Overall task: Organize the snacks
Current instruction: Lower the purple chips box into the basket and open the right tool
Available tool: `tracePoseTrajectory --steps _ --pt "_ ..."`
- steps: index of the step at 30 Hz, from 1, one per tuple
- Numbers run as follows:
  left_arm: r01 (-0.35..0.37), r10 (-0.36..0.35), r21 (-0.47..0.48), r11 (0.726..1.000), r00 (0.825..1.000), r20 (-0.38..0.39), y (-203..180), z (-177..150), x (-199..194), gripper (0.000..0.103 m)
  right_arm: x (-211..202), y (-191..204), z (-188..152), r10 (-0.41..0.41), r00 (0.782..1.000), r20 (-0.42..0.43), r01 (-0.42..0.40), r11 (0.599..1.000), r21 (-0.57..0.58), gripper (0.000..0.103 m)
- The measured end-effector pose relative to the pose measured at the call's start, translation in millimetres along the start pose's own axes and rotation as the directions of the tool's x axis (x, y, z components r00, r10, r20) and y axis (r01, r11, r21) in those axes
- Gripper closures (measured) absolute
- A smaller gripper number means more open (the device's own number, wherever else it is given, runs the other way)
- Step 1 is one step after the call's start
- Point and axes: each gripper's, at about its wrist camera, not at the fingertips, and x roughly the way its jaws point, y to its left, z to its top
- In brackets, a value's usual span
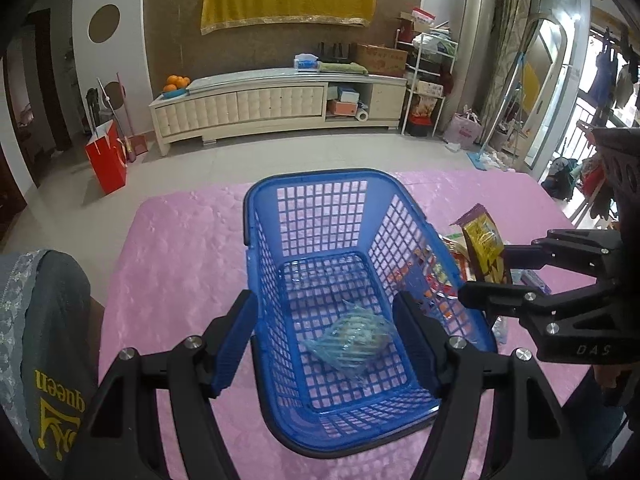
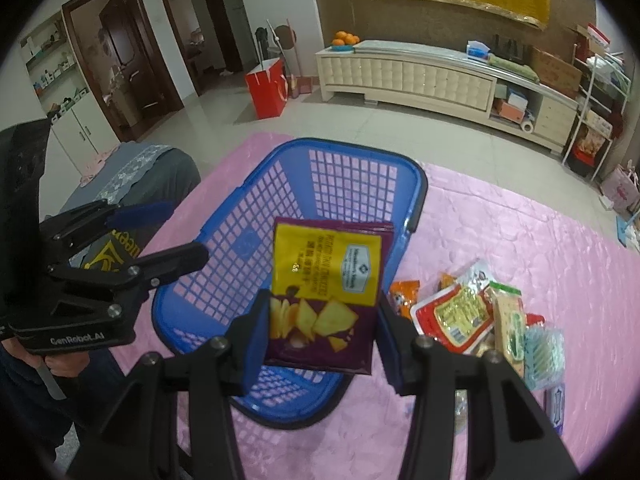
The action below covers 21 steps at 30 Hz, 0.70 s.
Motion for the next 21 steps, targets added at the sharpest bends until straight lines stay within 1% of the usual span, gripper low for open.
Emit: tracePoseTrajectory --steps 9,12,16,18,21 --pt "-0.029 0.029 -0.021 0.999 0.999 -0.026 14.9 20.9 23.1 0.035 35.1 -9.9 37.4 0.004 1.000 -0.024 -0.005 1.000 -0.030 0.050" --pt "-0.038 0.037 -0.031 0.999 0.998 -0.045 20.6 29.2 32.7 0.035 47.6 -13.8 46.1 0.016 0.999 -0.038 -0.017 0.999 -0.032 0.050" --pt "-0.052 0.050 -0.030 0.998 0.997 -0.057 24.6 34.3 42.6 0.035 59.9 -16.5 52.2 0.009 0.998 -0.057 -0.012 0.999 -0.051 0.050" --pt "-0.053 0.051 -0.029 0.998 0.997 -0.064 26.7 35.4 47.0 0.035 61.5 -15.0 53.7 0.009 0.999 -0.046 -0.012 0.997 -0.073 0.050" --pt "-0.054 0.051 -0.037 0.998 0.996 -0.072 29.5 36.9 52.5 0.035 66.9 -15.1 54.8 -0.017 0.999 -0.038 0.014 0.997 -0.080 0.050"
